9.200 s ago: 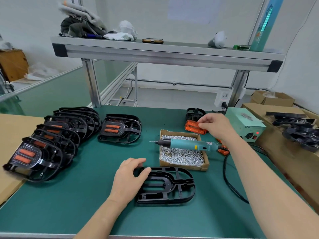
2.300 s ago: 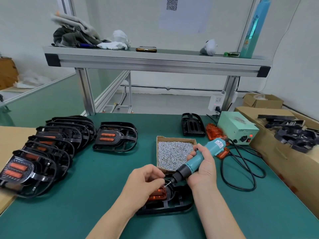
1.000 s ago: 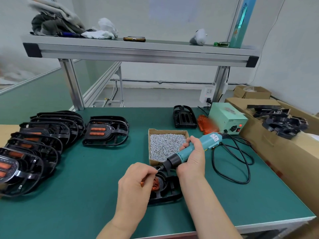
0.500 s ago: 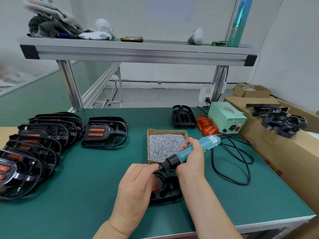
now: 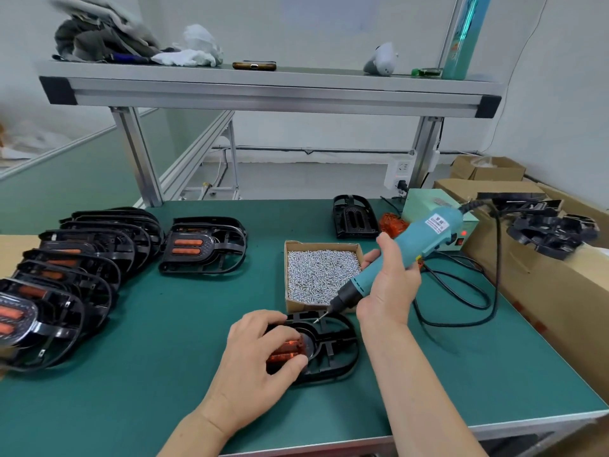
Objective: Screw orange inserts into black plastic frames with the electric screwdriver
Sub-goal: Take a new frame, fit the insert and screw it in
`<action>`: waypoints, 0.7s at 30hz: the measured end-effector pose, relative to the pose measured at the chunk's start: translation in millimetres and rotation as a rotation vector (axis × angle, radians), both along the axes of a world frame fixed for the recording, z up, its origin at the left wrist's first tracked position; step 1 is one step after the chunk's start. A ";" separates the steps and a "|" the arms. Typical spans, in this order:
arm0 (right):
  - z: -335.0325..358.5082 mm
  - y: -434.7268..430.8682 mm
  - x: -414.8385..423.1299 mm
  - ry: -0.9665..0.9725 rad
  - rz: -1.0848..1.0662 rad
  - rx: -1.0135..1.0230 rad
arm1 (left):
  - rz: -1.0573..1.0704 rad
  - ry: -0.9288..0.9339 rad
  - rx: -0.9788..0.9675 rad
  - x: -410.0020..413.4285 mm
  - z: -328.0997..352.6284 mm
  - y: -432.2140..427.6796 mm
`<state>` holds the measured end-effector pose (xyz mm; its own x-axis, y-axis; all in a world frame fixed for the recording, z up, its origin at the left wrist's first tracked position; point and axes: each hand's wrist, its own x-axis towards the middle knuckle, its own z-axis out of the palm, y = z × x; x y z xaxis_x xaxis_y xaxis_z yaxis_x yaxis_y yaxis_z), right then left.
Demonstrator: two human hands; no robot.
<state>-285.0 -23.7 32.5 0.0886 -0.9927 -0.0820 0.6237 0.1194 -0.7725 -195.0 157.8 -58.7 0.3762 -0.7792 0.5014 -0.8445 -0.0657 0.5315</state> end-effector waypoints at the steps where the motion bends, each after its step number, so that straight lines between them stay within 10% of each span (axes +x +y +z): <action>1: 0.9 1.3 -0.6 0.019 -0.007 -0.045 | -0.009 -0.005 0.007 0.5 -0.7 -0.3; 21: -6.9 43.6 20.9 0.123 0.143 -0.405 | 0.038 -0.017 0.032 0.8 -3.2 -0.2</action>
<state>-264.1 19.9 25.6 0.2417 -0.9252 0.2925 0.5230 -0.1297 -0.8424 -194.1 157.6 -61.9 0.3974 -0.7802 0.4831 -0.8499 -0.1143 0.5144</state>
